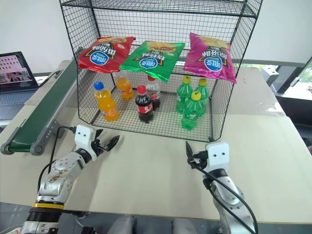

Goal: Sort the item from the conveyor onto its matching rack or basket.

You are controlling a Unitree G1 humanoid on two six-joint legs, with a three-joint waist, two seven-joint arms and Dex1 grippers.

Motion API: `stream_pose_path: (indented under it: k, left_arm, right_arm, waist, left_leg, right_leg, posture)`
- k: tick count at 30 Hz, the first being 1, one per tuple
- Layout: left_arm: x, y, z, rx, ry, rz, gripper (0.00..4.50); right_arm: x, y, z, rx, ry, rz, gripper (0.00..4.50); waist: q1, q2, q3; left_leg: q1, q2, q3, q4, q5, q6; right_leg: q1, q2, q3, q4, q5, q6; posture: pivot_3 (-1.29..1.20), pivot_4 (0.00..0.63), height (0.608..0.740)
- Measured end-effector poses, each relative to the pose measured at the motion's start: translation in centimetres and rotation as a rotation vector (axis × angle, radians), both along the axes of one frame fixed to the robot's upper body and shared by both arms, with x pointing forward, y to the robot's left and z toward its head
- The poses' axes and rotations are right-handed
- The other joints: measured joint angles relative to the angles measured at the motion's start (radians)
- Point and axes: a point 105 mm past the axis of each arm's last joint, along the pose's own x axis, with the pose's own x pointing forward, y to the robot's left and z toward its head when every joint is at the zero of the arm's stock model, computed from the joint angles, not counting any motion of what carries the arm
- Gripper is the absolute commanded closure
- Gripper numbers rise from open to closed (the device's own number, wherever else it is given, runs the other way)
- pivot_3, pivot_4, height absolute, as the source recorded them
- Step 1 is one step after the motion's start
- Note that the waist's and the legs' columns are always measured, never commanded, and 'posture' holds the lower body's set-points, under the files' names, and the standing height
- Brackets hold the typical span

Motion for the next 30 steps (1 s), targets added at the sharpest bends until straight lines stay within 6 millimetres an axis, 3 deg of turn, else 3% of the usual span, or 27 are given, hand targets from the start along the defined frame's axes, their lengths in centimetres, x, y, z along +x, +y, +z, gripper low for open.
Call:
stream_pose_path:
  k: [8,12,30]
  left_arm:
    - [0.0,1.0,-0.3,0.109,-0.019,0.058,0.11]
    - [-0.9,0.4,-0.8,0.036,0.015,-0.023,0.11]
    - [-1.2,1.1,0.7,-0.037,0.000,-0.012,0.11]
  right_arm:
    - [-0.1,0.1,0.0,-0.026,0.002,0.032,0.00]
    - [-0.1,0.3,0.5,-0.028,-0.011,0.044,0.00]
    - [-0.2,1.4,1.1,-0.024,-0.019,0.100,0.00]
  waist:
    - [0.001,0.000,0.000]
    - [-0.001,0.000,0.000]
    - [0.000,0.000,-0.001]
  left_leg:
    - [0.000,0.000,0.000,0.000,0.000,0.000]
    - [0.000,0.000,0.000,0.000,0.000,0.000]
    - [0.000,0.000,0.000,0.002,0.000,0.000]
  right_leg:
    - [0.000,0.000,0.000,0.000,0.000,0.000]
    - [0.000,0.000,0.000,0.000,0.000,0.000]
    - [0.001,0.000,0.000,0.002,0.000,0.000]
  posture:
    - [0.00,0.150,0.740]
    - [0.00,0.150,0.740]
    - [0.00,0.150,0.740]
